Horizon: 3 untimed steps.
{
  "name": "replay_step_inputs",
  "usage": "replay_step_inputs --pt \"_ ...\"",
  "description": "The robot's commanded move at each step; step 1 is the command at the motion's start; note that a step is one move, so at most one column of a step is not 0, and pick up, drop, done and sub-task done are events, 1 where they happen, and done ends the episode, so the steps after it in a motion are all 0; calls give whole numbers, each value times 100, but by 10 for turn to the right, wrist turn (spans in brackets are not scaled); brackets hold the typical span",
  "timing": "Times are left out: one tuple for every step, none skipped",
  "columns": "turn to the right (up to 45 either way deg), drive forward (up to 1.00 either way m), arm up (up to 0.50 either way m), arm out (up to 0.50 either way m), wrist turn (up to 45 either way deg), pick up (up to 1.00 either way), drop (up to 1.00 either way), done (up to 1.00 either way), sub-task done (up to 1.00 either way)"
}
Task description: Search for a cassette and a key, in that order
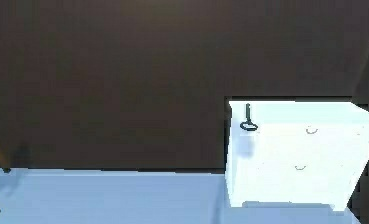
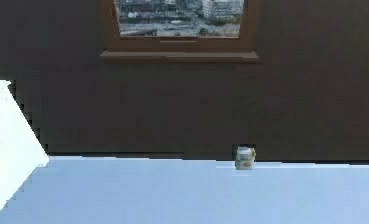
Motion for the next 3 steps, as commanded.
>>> replay_step_inputs --pt "0 40 0 0 0 0 0 0 0" --pt "240 0 0 0 0 0 0 0 0" --pt "0 0 0 0 0 0 0 100 0"
